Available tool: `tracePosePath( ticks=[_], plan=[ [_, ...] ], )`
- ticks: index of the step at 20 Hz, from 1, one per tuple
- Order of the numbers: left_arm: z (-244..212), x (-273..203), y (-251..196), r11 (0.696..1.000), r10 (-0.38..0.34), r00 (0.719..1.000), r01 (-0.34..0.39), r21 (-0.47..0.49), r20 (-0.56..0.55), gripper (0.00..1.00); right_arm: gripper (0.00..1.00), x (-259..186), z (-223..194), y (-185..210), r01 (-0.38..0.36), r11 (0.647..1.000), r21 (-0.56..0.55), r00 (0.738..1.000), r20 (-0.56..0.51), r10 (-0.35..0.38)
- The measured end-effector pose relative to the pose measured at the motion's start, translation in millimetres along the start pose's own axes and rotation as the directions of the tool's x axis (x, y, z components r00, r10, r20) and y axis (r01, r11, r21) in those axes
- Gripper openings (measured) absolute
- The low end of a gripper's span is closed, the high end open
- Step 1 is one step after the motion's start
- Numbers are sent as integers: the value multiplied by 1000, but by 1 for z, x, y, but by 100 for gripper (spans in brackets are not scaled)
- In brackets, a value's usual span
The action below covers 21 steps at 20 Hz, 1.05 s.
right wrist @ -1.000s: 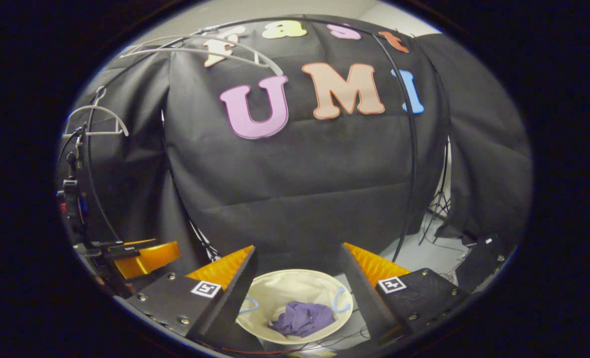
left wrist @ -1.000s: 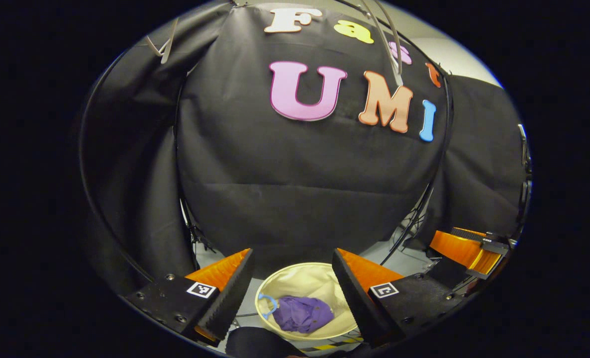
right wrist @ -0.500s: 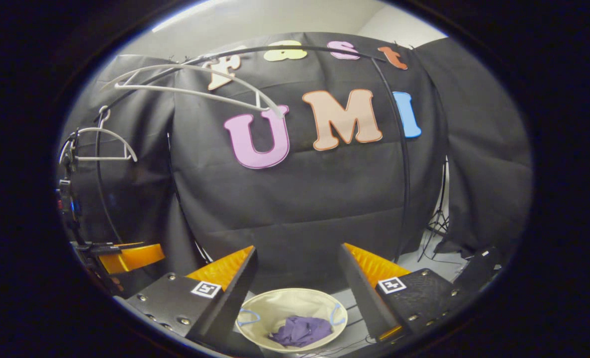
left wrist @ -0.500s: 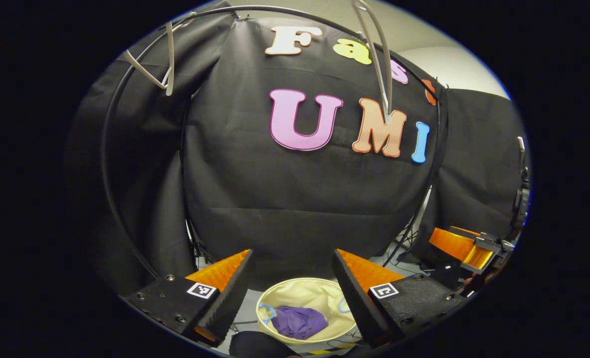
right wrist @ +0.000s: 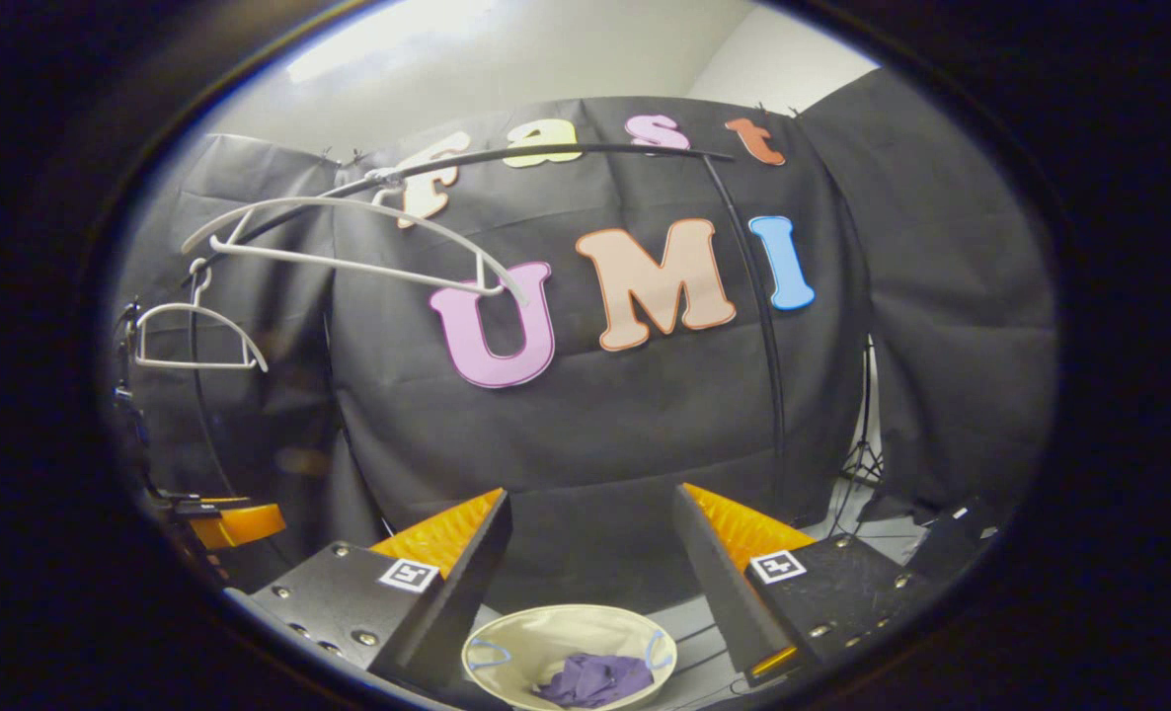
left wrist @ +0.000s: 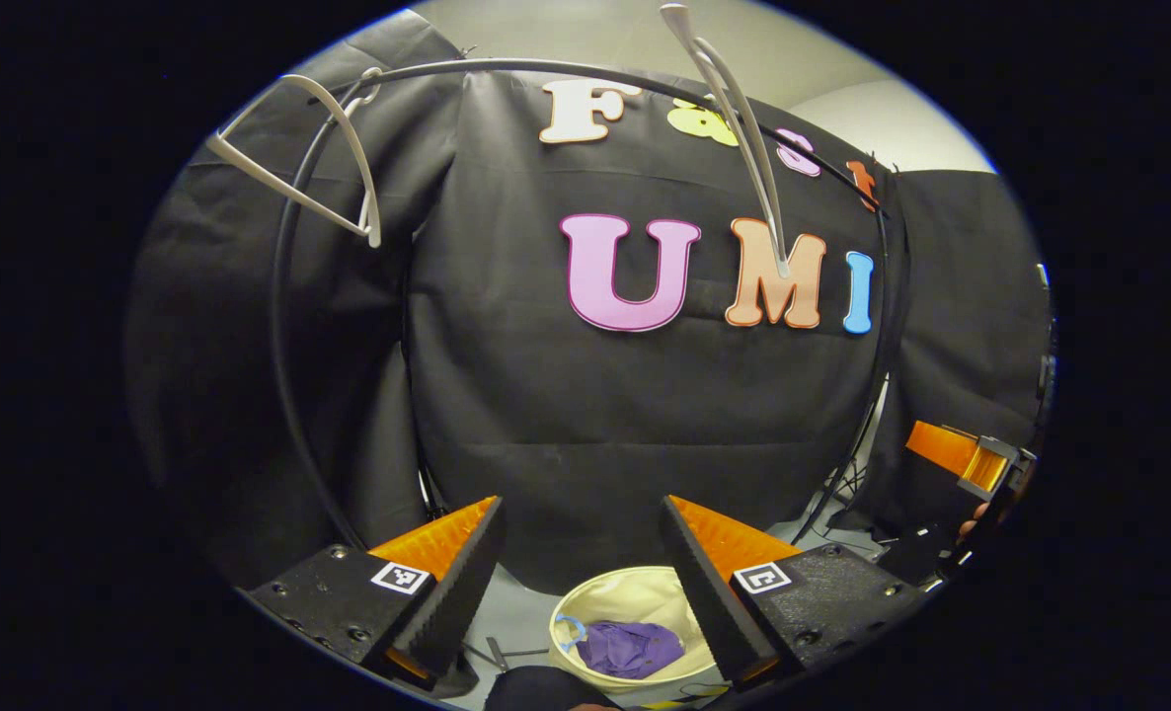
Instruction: Grasp the clothes on the hanger with both hands and then place them into the laundry hamper below.
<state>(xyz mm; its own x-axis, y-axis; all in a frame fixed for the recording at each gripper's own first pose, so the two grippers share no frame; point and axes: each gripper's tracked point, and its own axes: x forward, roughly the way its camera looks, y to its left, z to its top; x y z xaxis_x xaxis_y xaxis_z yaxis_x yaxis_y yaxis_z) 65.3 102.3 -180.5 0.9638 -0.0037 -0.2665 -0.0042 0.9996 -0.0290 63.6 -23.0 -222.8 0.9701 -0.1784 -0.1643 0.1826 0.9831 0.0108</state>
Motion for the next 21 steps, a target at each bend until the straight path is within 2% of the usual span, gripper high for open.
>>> tracePosePath(
  ticks=[1,2,4,5,7,8,9,11,13,15,17,21],
  plan=[
    [-2,-3,-2,1000,-4,1000,4,13,-5,96,99,-1,2,-7,2,1000,7,1000,7,-2],
    [0,-5,-6,1000,-6,1000,6,30,2,93,99,-1,5,-15,0,1000,12,1000,19,-1],
    [7,-9,-9,998,4,999,-6,58,33,93,98,-7,17,-20,-19,1000,11,998,54,18],
    [12,-10,-13,998,10,998,-13,65,55,96,98,-10,25,-21,-37,999,11,996,78,36],
    [21,-9,-21,998,25,996,-30,55,90,93,99,-11,40,-22,-75,997,3,990,120,74],
    [23,-8,-27,998,29,994,-34,51,102,99,98,-13,43,-21,-96,995,-9,988,124,96],
    [30,-5,-35,998,28,993,-34,52,111,96,98,-15,44,-21,-111,993,-25,986,118,113],
    [41,-6,-53,998,23,991,-31,57,131,96,100,-19,49,-19,-148,988,-42,982,112,152],
    [65,-10,-70,999,28,975,-36,31,219,93,98,-26,63,-20,-178,983,-54,975,124,184],
    [90,-16,-94,1000,9,954,-17,25,301,95,99,-32,73,-29,-198,978,-64,970,129,205],
    [100,-19,-121,999,-23,940,8,44,341,92,98,-37,83,-40,-211,975,-66,966,138,218],
    [98,-10,-163,996,-72,938,51,69,338,92,99,-44,88,-58,-229,965,-128,962,122,245]
  ],
)
